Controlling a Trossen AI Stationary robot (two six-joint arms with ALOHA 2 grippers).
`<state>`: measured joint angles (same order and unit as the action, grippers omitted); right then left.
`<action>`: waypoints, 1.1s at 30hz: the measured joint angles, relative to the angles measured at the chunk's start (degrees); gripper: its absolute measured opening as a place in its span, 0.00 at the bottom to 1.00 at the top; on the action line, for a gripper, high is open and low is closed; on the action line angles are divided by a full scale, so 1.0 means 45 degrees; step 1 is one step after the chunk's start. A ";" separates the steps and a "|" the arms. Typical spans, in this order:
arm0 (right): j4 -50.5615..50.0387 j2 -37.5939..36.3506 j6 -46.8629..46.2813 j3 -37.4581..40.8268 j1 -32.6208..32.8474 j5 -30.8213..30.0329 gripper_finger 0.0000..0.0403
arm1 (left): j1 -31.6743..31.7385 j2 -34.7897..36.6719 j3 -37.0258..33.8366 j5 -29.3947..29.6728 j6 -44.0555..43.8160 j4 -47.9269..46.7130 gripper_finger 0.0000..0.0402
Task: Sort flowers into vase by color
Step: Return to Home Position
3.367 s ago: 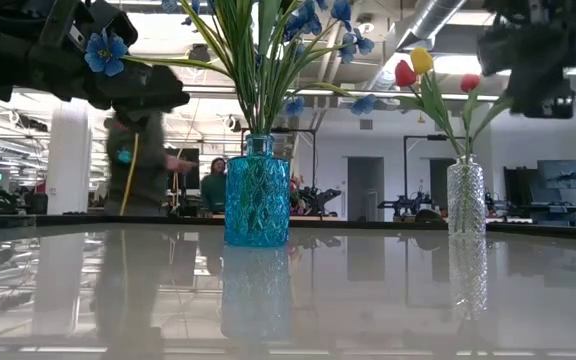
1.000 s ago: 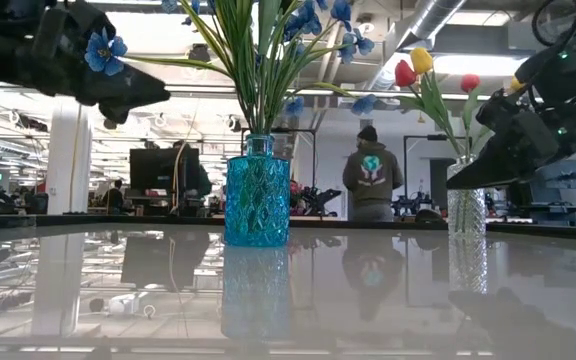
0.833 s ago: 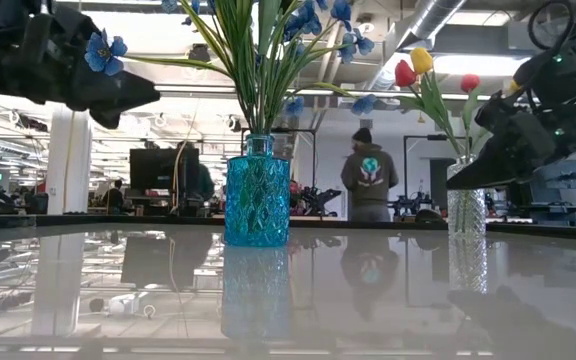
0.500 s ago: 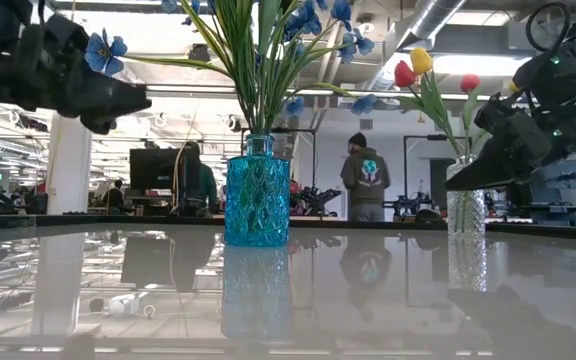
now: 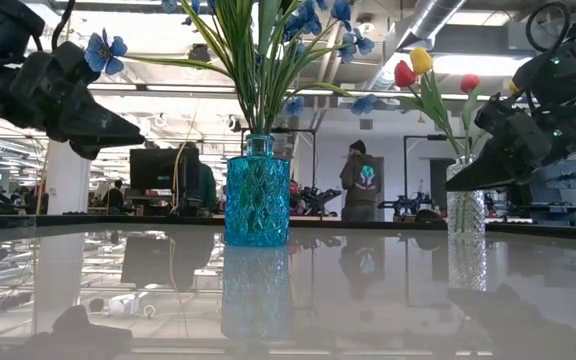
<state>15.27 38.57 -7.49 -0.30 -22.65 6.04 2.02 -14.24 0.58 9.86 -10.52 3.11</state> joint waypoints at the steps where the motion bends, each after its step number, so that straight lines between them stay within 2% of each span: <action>1: 0.0000 0.0004 0.0004 0.0000 0.0000 0.0000 0.13 | 0.0005 0.0000 -0.0005 0.0006 -0.0058 -0.0003 0.27; 9: -0.0005 0.0004 -0.0005 0.0012 0.0000 0.0000 0.13 | 0.0000 0.0000 -0.0010 0.0234 0.0873 0.0022 0.27; 33: -0.0005 0.0004 -0.0010 0.0010 0.0000 -0.0009 0.13 | 0.0000 0.0000 -0.0034 0.0239 0.0716 0.0044 0.27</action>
<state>15.25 38.59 -7.53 -0.25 -22.65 6.00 2.02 -14.24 0.43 10.94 -7.30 3.31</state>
